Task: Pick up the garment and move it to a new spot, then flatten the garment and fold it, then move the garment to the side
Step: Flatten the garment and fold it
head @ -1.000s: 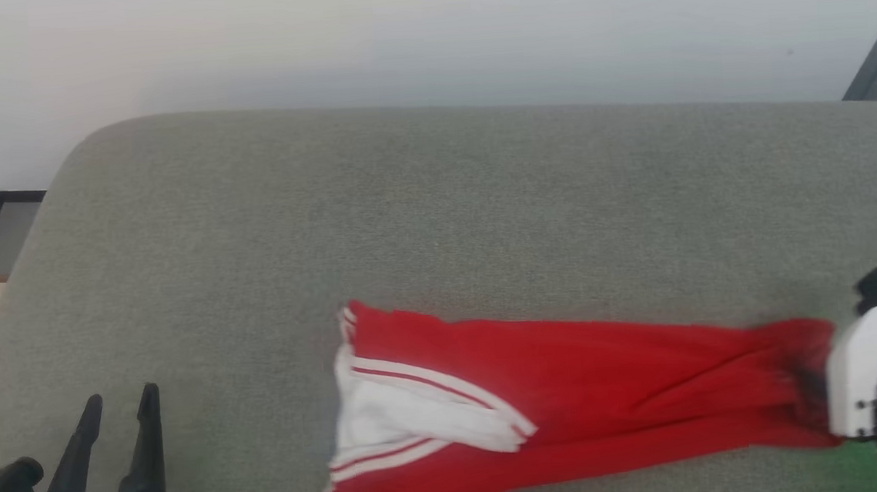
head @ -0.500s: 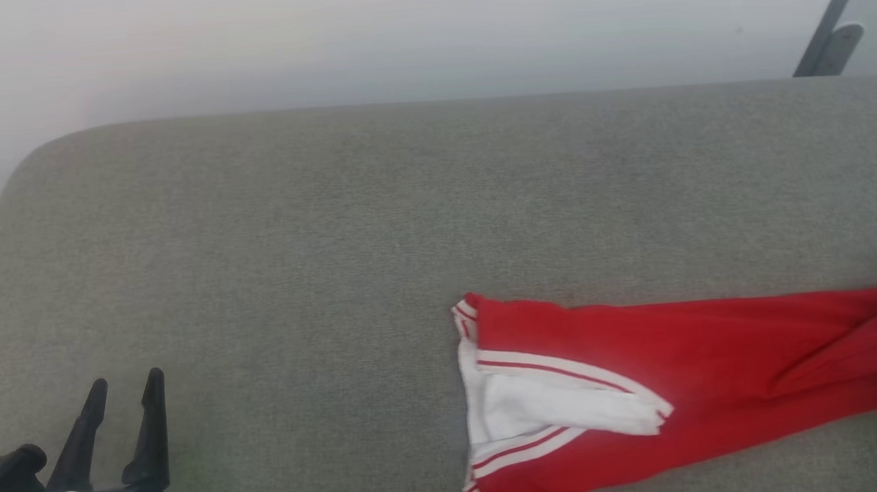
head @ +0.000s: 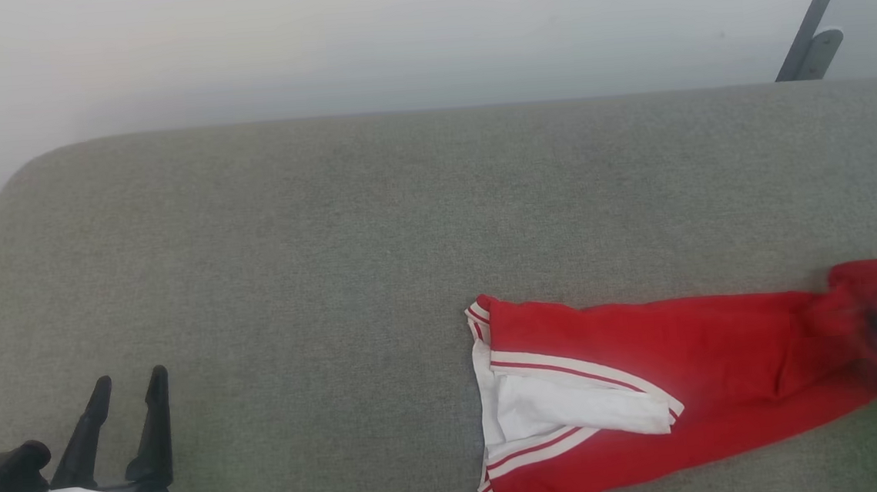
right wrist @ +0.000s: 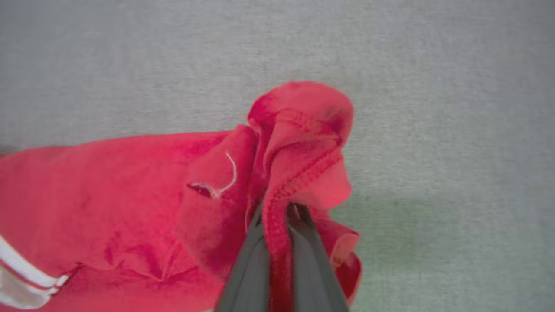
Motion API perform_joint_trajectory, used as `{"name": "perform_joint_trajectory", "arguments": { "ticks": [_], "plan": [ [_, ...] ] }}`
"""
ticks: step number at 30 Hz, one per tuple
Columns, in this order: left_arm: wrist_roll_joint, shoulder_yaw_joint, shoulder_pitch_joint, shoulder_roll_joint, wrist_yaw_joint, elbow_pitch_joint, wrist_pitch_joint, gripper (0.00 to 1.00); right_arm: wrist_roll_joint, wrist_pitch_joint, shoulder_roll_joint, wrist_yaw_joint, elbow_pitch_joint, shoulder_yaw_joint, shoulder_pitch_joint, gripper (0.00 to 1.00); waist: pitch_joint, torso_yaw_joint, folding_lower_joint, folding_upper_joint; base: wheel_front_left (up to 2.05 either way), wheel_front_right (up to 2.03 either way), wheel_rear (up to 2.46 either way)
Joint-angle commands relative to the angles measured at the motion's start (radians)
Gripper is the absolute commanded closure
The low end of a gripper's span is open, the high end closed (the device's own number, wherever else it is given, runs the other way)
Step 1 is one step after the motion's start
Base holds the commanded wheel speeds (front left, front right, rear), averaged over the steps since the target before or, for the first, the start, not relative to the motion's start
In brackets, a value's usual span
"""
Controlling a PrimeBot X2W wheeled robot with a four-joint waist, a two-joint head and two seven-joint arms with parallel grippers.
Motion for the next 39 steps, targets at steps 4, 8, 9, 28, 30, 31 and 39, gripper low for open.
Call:
{"name": "perform_joint_trajectory", "arguments": {
  "ticks": [4,8,9,28,30,31,39],
  "plan": [
    [-0.002,-0.002,0.012,0.001,-0.004,0.003,-0.001,0.0,0.055,0.023,0.015,-0.001,-0.117,0.041,0.045,1.0,-0.013,0.009,0.0,0.0,0.0,0.0,0.0],
    [-0.005,-0.009,0.01,0.002,-0.005,0.003,0.003,0.0,0.067,0.041,0.048,-0.001,-0.223,0.1,0.073,1.0,-0.024,0.022,0.0,0.0,0.0,0.0,0.0],
    [-0.006,-0.014,0.007,0.002,-0.006,0.003,0.006,0.0,0.061,0.049,0.076,-0.001,-0.26,0.135,0.078,1.0,-0.029,0.03,0.0,0.0,0.0,0.0,0.0],
    [-0.008,-0.054,-0.048,-0.012,-0.021,0.024,0.02,0.0,-0.037,0.023,0.337,-0.001,-0.165,0.403,-0.045,1.0,-0.034,0.104,0.0,0.0,0.0,0.0,0.0],
    [-0.008,-0.054,-0.047,-0.012,-0.021,0.026,0.019,0.0,-0.042,0.014,0.34,-0.001,-0.15,0.412,-0.053,1.0,-0.033,0.105,0.0,0.0,0.0,0.0,0.0],
    [-0.008,-0.055,-0.047,-0.011,-0.022,0.026,0.019,0.0,-0.043,0.005,0.346,-0.001,-0.136,0.421,-0.059,0.91,-0.033,0.105,0.0,0.0,0.0,0.0,0.0],
    [-0.014,-0.046,-0.039,-0.005,-0.022,0.028,0.013,0.0,-0.014,-0.052,0.338,-0.001,-0.106,0.452,-0.096,0.0,-0.032,0.09,0.0,0.0,0.0,0.0,0.0]
  ]
}}
